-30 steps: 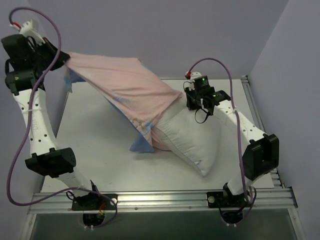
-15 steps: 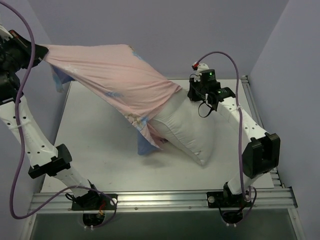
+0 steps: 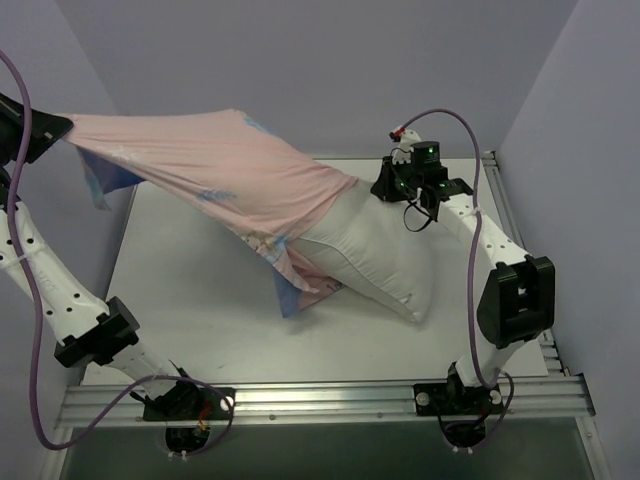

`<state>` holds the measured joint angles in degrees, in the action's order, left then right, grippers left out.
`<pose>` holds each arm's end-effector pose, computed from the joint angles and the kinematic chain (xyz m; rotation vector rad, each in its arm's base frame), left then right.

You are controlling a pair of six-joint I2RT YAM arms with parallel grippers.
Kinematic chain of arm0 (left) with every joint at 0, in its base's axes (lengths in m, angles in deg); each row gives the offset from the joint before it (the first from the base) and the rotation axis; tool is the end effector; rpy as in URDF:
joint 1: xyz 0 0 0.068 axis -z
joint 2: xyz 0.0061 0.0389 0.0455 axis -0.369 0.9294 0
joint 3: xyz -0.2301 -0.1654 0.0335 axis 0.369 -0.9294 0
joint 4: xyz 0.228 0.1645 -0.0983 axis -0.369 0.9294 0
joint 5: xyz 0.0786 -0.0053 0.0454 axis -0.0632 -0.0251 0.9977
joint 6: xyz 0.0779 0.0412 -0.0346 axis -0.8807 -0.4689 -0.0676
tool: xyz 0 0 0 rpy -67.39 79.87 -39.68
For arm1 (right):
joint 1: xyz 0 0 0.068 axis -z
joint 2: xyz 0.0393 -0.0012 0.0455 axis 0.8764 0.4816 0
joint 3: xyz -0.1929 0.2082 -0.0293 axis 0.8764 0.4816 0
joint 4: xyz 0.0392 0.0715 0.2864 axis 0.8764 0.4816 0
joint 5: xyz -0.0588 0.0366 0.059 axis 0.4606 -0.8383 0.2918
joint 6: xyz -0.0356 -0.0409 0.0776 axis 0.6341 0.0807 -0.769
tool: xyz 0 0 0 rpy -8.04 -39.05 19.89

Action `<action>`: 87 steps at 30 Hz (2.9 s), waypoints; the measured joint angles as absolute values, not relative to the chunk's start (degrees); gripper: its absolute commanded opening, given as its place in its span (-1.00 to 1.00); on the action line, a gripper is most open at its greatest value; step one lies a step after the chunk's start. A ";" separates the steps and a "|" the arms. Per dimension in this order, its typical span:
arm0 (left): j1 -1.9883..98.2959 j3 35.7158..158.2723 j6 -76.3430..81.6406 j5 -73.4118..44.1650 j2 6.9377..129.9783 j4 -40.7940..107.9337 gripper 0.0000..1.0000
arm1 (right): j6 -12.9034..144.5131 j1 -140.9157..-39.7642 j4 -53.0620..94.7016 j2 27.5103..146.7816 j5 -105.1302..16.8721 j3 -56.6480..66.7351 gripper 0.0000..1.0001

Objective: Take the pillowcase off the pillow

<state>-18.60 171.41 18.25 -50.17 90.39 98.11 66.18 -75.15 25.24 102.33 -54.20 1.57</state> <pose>0.2881 0.1662 0.6111 -0.4876 1.6961 -0.5200 0.4623 0.1415 0.3038 -0.3341 1.9482 0.5354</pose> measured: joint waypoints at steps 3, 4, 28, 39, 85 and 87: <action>-18.60 171.47 18.29 -50.28 90.39 98.17 -0.95 | 66.16 -72.59 23.95 102.01 -57.13 2.44 -1.00; -18.62 171.85 18.38 -50.57 90.48 98.41 -0.96 | 66.16 -71.32 23.78 101.96 -58.01 2.55 -1.00; -2.16 109.79 -14.14 -29.50 74.41 79.07 0.88 | 72.70 -93.11 17.13 78.66 -43.97 31.77 -1.00; 44.64 117.20 -24.29 -31.57 76.08 81.82 0.98 | 64.48 -96.87 6.29 74.73 -46.95 39.51 -1.00; 31.15 129.12 -23.78 -6.50 109.06 74.72 -0.95 | 51.19 -87.39 7.30 74.73 -51.32 40.32 -1.00; 31.15 127.19 -24.53 -6.99 106.72 74.28 -0.95 | 51.60 -86.03 10.44 75.95 -51.56 37.37 -1.00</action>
